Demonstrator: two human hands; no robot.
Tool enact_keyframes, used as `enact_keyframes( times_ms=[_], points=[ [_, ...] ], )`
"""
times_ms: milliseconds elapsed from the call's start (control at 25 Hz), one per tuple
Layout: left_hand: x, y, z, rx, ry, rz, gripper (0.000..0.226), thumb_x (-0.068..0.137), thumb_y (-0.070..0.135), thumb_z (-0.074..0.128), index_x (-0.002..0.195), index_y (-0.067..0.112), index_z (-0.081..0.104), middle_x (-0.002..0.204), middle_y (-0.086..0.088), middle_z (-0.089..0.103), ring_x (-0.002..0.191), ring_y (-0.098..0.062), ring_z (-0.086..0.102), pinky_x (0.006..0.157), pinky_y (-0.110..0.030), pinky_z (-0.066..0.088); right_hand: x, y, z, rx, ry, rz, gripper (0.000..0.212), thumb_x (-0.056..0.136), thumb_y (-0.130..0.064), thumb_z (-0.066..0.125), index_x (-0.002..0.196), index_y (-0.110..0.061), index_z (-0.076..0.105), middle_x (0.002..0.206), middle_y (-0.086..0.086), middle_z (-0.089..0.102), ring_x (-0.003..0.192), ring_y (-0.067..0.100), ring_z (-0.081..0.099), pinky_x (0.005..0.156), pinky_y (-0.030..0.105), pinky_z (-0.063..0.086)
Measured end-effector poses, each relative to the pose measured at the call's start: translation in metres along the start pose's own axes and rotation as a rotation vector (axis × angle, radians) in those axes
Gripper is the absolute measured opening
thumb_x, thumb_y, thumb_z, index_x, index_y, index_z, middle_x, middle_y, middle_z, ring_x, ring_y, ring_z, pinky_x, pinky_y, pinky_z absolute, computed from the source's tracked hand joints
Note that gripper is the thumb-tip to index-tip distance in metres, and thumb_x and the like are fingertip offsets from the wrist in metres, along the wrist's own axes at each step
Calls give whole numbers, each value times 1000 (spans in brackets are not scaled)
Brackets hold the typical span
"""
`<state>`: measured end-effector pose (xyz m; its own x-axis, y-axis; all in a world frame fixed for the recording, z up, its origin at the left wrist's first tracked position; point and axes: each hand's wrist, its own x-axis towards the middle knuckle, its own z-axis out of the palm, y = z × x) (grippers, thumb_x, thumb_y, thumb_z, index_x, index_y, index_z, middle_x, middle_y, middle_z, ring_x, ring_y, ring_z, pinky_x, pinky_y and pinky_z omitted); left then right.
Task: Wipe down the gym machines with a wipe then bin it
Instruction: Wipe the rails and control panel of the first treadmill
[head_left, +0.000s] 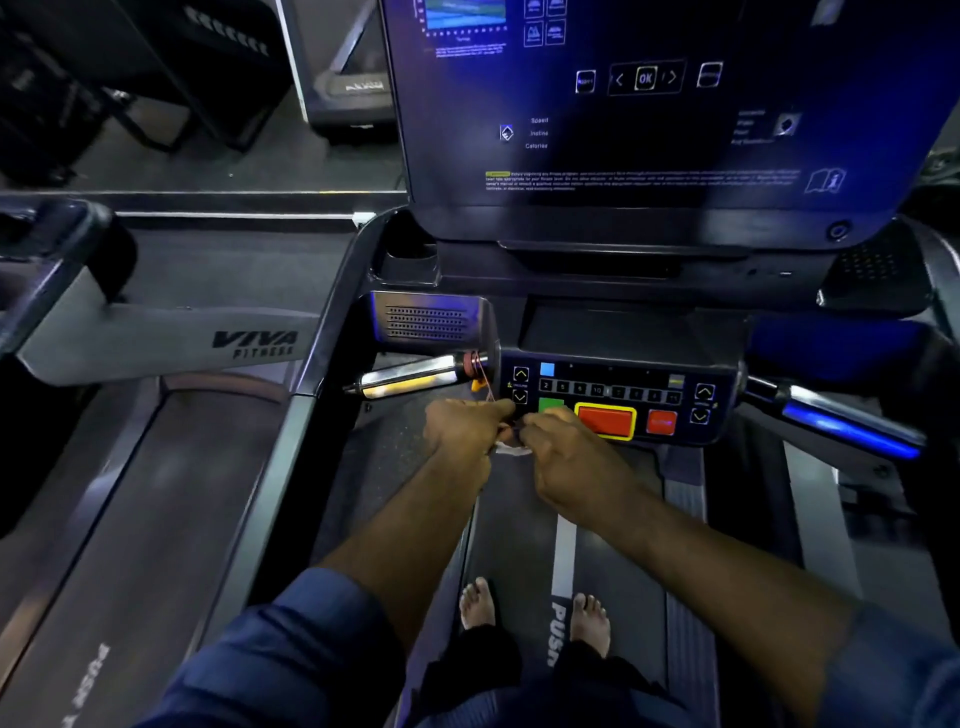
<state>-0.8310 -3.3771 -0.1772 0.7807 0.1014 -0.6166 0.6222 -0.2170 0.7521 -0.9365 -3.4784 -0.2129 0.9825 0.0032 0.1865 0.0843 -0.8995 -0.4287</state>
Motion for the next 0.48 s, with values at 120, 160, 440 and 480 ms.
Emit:
enact_keyframes(
  times_ms=[120, 160, 440, 480],
  points=[
    [9, -2, 2, 9, -20, 12, 21, 77, -5, 87, 67, -2, 68, 53, -8, 66, 42, -12, 64, 41, -23, 51, 10, -5, -3, -4, 24, 41, 25, 85, -5, 48, 99, -6, 69, 98, 7, 65, 93, 25, 55, 81, 34, 51],
    [13, -4, 1, 42, -19, 29, 21, 76, -2, 88, 68, 0, 68, 56, -6, 67, 45, -11, 65, 43, -24, 53, 12, -8, -2, -13, 31, 48, 22, 83, -2, 53, 97, -6, 70, 97, 7, 66, 92, 25, 56, 82, 32, 49],
    [45, -19, -21, -52, -317, -2, 11, 87, -17, 68, 82, -7, 71, 69, -18, 72, 65, -32, 72, 63, -38, 64, 9, -30, 6, -123, -80, 88, 41, 86, -7, 45, 117, -7, 72, 125, 8, 69, 117, 25, 59, 108, 26, 39],
    [47, -19, -25, -78, -368, -16, 11, 90, -18, 65, 86, -9, 70, 72, -19, 73, 64, -31, 73, 61, -34, 64, 9, -33, 5, -145, -81, 120, 42, 87, -6, 47, 121, -7, 72, 129, 8, 69, 120, 26, 59, 108, 24, 38]
  ],
)
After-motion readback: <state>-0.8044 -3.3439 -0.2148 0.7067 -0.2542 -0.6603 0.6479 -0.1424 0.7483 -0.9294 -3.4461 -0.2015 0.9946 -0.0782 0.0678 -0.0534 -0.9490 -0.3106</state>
